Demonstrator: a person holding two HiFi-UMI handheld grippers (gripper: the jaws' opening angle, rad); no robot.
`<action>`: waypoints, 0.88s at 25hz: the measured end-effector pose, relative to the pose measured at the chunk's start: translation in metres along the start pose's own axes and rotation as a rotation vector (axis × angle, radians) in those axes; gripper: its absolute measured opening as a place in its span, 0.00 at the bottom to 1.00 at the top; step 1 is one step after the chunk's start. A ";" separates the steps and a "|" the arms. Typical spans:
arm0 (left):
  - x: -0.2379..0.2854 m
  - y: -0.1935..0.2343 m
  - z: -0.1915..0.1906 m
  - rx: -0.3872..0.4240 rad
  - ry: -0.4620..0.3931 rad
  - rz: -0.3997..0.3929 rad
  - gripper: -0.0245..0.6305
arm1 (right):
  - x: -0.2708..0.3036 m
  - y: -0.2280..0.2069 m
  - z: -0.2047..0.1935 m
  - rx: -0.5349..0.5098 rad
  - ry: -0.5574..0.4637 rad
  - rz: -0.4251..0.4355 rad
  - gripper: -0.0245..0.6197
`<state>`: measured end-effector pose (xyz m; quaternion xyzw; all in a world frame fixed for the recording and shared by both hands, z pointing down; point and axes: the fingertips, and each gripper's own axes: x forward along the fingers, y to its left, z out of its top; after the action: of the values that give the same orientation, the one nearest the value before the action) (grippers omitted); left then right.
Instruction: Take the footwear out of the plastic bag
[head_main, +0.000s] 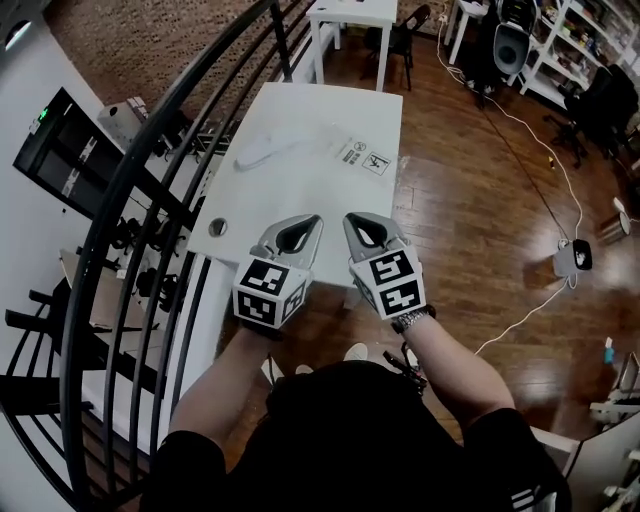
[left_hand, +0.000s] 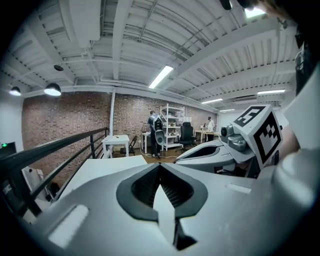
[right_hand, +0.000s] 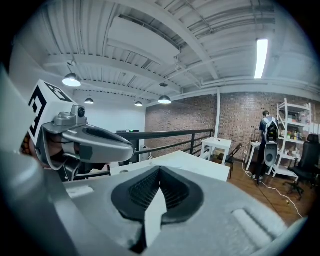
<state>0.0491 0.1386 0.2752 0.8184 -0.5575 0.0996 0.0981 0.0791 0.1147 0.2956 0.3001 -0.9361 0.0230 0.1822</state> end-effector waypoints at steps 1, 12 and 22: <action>-0.006 -0.002 0.002 0.009 -0.002 -0.004 0.06 | -0.003 0.005 0.003 0.000 -0.001 -0.003 0.02; -0.075 -0.011 -0.005 0.039 0.004 -0.041 0.06 | -0.030 0.078 0.020 -0.029 -0.013 -0.021 0.02; -0.100 -0.012 -0.016 0.051 0.026 -0.051 0.06 | -0.041 0.106 0.025 -0.048 -0.019 -0.040 0.02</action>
<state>0.0233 0.2369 0.2627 0.8331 -0.5325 0.1219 0.0867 0.0412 0.2207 0.2645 0.3144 -0.9319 -0.0060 0.1806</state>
